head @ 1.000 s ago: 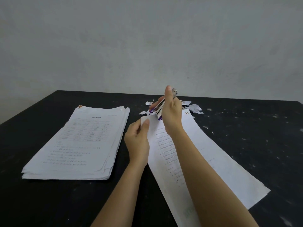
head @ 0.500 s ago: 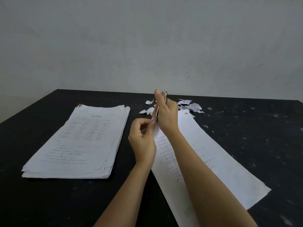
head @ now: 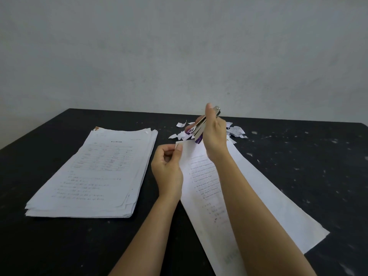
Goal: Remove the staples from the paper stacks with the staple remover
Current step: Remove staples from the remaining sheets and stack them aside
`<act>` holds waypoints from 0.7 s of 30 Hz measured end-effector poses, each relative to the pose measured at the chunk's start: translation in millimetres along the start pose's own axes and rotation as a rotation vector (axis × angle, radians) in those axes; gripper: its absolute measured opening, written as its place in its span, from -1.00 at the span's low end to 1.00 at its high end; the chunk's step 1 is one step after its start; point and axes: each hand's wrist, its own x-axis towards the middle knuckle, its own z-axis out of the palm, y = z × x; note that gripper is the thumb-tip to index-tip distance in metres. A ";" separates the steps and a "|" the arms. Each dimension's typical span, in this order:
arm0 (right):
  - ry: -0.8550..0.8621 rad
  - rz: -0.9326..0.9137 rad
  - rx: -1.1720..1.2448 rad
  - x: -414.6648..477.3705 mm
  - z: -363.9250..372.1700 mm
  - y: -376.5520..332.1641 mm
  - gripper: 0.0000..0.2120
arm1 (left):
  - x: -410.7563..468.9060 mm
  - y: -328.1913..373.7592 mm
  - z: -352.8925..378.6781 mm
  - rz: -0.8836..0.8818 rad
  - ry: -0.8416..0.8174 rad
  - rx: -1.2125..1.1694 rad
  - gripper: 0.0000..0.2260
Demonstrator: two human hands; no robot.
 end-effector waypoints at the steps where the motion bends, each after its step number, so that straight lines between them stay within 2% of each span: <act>1: -0.017 0.008 -0.017 1.3 -2.2 -1.3 -0.51 | 0.7 -0.3 0.1 -0.027 0.007 -0.002 -0.92; 5: -0.042 0.015 -0.110 0.3 -3.3 -0.9 -0.52 | 0.2 -0.9 0.2 -0.030 -0.005 0.016 -0.92; 12: -0.138 -0.046 -0.106 -5.8 9.6 3.1 -0.46 | -3.8 -0.3 0.9 0.061 -0.071 0.053 -0.93; 15: -0.137 -0.050 -0.081 -5.5 6.6 5.8 -0.44 | -3.6 -0.1 1.6 0.068 -0.057 0.052 -0.94; 21: -0.098 -0.075 -0.181 -6.1 10.9 13.5 -0.40 | -3.6 1.8 1.9 0.093 -0.051 0.036 -0.92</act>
